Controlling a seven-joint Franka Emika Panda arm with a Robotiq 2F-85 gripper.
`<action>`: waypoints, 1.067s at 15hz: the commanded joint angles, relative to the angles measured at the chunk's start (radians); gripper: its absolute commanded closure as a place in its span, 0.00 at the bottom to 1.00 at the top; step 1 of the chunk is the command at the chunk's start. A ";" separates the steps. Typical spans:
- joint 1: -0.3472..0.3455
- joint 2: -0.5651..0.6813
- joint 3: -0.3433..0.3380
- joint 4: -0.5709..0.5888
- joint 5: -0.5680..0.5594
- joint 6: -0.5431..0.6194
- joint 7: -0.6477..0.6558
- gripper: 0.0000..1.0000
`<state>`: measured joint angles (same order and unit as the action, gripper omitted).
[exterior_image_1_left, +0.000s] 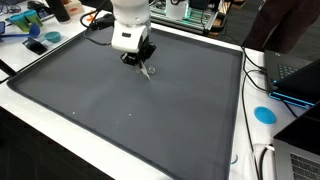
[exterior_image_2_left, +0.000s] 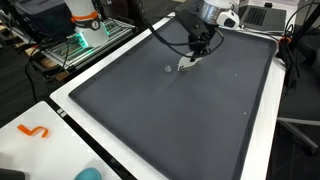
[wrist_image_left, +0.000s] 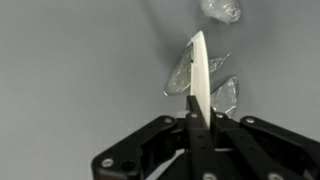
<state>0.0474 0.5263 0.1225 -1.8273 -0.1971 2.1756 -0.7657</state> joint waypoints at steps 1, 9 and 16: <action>-0.025 0.027 -0.020 -0.058 -0.018 0.009 -0.002 0.99; -0.059 0.024 -0.019 -0.108 0.017 0.039 -0.005 0.99; -0.053 0.022 -0.047 -0.135 -0.018 0.075 0.048 0.99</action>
<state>-0.0001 0.4980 0.1124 -1.8795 -0.1712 2.1872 -0.7502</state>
